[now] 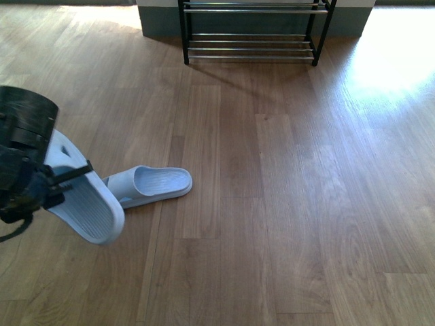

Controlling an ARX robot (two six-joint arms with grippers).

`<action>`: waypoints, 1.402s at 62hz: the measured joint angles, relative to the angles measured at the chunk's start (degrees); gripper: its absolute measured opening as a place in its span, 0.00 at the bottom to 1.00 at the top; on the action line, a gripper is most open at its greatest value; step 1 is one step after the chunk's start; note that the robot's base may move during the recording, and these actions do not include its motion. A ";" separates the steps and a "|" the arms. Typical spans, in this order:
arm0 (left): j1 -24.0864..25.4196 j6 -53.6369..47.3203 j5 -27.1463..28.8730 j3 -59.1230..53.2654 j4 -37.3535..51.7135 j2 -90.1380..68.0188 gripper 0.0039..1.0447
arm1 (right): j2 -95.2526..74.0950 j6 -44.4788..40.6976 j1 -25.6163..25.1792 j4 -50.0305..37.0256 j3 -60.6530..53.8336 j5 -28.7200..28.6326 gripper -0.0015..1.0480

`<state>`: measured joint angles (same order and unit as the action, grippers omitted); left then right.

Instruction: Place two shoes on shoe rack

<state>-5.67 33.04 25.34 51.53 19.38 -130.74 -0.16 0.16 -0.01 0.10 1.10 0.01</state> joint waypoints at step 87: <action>0.70 -16.96 8.96 -39.39 -13.73 81.18 0.01 | 0.00 0.00 0.00 0.00 0.00 -0.02 0.91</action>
<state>-4.97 16.08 34.30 12.14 5.65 -49.56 -0.16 0.16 -0.01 0.10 1.10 -0.01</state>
